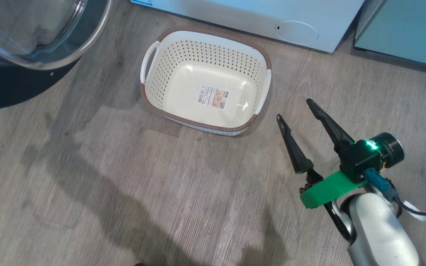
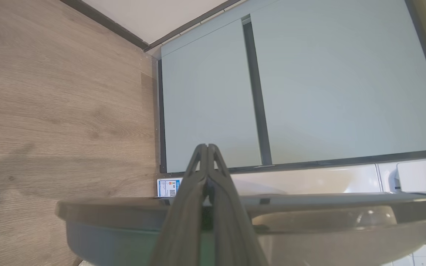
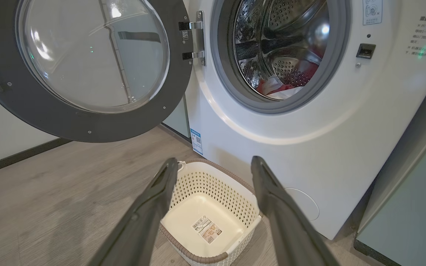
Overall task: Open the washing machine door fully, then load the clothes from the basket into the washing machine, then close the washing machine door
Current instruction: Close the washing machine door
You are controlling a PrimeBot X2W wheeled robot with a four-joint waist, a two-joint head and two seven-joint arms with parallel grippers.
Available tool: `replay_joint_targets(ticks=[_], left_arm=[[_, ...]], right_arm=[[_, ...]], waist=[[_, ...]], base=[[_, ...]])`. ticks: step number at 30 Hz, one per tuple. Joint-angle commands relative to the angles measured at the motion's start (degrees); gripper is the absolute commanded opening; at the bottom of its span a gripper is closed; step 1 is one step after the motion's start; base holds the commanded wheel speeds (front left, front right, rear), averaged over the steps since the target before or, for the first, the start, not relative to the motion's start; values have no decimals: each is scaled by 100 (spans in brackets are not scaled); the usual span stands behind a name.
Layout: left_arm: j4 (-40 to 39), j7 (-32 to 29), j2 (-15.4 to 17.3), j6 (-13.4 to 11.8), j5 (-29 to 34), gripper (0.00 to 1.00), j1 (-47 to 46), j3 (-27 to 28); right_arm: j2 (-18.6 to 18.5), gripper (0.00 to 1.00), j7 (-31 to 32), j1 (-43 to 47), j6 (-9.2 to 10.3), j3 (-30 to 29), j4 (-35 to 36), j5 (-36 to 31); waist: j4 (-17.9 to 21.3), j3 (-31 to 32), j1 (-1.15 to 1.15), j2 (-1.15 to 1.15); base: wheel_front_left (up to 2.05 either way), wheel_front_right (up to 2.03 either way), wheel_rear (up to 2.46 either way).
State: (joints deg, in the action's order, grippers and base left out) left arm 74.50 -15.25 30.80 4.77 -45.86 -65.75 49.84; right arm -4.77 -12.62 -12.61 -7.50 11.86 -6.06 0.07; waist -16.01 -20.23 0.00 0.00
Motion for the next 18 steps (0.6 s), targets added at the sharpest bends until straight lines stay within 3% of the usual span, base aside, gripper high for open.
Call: replay_joint_targets(ticks=[1,10,18], left_arm=[[-156,-47,318,54,22,0,-9,-101],[-123,-411,198,155,-56,0,57,-161],[-131,-1353,-67,257,-160,0,152,-364]], right_arm=[[103,100,-47,-130,1,136,141,7],[125,100,-87,-141,1,122,39,39],[155,100,-155,-49,1,87,-115,121]], waist=[[-6,8,0,0],[-27,155,0,0],[-58,531,0,0]], base=[[0,0,0],[0,0,0],[0,0,0]])
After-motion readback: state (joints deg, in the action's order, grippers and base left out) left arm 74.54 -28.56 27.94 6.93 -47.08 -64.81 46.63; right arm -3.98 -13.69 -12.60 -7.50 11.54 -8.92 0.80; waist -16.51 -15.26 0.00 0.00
